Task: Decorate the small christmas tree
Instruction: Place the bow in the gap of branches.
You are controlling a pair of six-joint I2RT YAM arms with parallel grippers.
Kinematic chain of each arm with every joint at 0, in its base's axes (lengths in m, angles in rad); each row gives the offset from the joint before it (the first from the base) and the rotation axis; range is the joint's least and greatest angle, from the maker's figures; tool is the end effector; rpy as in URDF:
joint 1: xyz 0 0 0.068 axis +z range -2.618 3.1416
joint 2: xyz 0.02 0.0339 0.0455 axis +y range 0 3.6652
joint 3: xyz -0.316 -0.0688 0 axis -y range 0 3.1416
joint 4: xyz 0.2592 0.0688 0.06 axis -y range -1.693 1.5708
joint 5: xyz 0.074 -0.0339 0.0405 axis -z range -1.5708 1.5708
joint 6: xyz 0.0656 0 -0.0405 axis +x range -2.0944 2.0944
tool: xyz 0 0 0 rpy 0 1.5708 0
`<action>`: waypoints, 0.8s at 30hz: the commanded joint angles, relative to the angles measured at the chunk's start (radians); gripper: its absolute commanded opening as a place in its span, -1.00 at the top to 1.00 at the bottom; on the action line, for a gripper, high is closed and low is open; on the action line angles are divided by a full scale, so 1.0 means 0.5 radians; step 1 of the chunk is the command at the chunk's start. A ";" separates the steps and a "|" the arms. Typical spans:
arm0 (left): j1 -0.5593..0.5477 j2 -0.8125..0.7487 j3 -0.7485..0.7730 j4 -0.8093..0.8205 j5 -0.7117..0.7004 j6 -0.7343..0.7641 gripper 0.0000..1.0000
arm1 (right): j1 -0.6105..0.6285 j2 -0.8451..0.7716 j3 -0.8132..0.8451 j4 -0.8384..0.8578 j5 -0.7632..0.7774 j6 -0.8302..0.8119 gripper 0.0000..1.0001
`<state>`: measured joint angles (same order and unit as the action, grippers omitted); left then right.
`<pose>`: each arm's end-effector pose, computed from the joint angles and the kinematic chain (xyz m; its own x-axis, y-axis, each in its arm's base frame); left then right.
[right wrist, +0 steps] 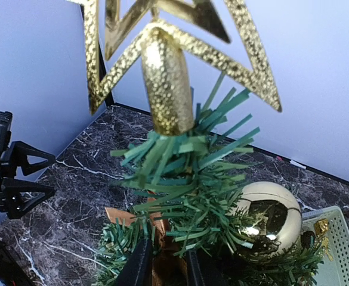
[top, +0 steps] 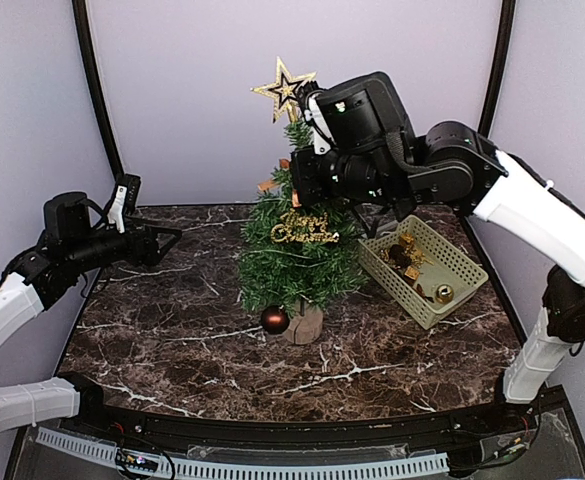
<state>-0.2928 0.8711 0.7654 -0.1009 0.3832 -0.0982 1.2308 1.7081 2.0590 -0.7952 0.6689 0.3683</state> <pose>0.1964 -0.0848 0.3599 -0.2561 -0.0178 -0.9665 0.5958 0.7844 -0.1723 0.1715 0.3629 0.5180 -0.3328 -0.0938 -0.9383 -0.4642 0.8824 0.0764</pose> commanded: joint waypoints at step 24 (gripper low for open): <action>-0.053 -0.011 -0.071 0.123 -0.056 -0.136 -0.76 | -0.320 -0.963 -1.022 0.528 -0.310 0.235 0.15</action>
<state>-0.3042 0.8715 0.7502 -0.0906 0.3763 -0.1173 1.1477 1.3262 1.6497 -0.6113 0.5598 0.4286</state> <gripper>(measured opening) 0.885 0.423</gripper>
